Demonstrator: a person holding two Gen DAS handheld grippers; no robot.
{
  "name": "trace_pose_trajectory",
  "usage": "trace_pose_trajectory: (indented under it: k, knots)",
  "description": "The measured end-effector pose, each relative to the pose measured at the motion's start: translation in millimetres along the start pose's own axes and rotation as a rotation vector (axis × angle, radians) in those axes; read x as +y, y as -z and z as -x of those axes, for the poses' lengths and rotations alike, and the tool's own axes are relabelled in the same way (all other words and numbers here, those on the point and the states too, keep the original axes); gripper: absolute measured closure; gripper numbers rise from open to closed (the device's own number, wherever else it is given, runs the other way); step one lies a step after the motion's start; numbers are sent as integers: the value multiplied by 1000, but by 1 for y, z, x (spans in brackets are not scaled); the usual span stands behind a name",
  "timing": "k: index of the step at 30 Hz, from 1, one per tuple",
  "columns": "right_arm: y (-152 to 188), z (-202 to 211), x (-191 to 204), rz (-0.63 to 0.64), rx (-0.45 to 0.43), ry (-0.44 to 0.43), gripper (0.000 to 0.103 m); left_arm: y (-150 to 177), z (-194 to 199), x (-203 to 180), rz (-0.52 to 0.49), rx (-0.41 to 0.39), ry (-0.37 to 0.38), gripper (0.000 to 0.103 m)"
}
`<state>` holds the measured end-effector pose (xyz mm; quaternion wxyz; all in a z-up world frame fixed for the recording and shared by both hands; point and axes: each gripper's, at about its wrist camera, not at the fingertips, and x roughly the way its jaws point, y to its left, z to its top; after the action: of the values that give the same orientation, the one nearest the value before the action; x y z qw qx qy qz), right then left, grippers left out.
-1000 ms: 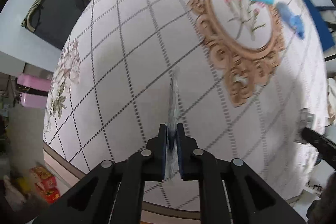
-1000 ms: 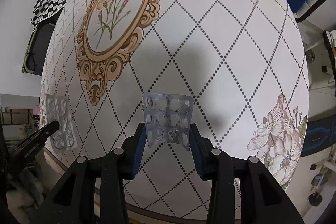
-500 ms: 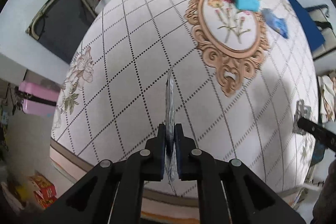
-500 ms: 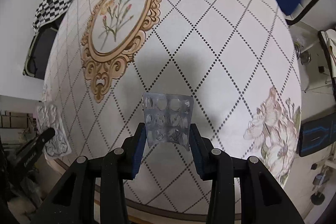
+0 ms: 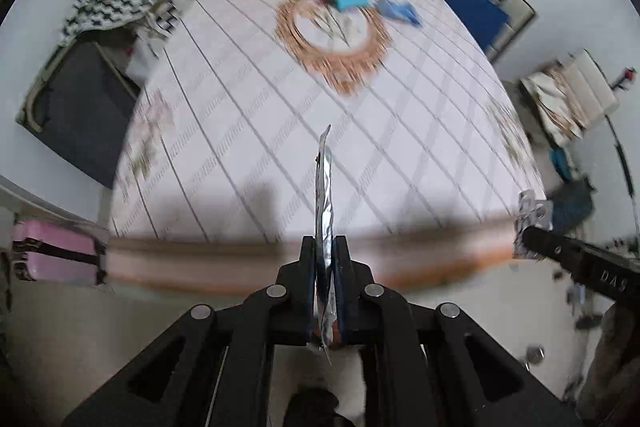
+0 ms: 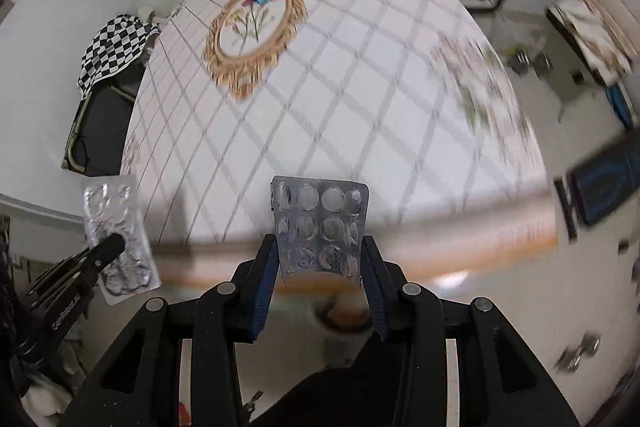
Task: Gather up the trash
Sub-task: 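Lower both blister packs over the bin and open both tools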
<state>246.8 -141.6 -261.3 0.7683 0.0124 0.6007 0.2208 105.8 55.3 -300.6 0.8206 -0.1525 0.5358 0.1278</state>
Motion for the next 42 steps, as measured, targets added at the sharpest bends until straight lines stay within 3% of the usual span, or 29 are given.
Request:
trace_pose_trajectory:
  k: [5,10,15,20,23,24,26,27,28,30,33,36,38,42]
  knots:
    - [101,-10,-21,-81,107,-16,60,70,-21,2,16,121,86,97]
    - [173,-71,-52,-151,243,1,60,132,-97,9,92,279,157,97]
    - [215,-183,-103,-238,314,-8,60,167,-218,15,163,376,192,97]
    - [235,-311,-147,-281,344,-48,58,187,-321,20,188,402,209,96]
    - [243,-375,-162,-262,348,-93,48,199,-376,21,174,438,179,94]
    - [243,-388,-165,-259,352,-94,41,204,-384,22,175,438,178,91]
    - [246,-420,-173,-251,359,-112,35,210,-398,25,170,440,175,65]
    - [247,-433,-177,-242,362,-103,33,212,-402,25,170,432,163,32]
    - [246,-441,-180,-239,361,-101,32,213,-405,25,175,427,160,20]
    - [248,-453,-183,-226,374,-116,30,212,-403,29,191,418,147,20]
    - [248,-454,-182,-212,378,-134,17,210,-391,36,180,404,109,3]
    - [245,-445,-174,-179,376,-153,5,210,-377,35,150,375,43,3]
    - [243,-435,-169,-142,368,-150,3,210,-370,37,135,358,10,3]
    - [235,-411,-148,14,312,44,3,210,-343,35,80,297,-103,3]
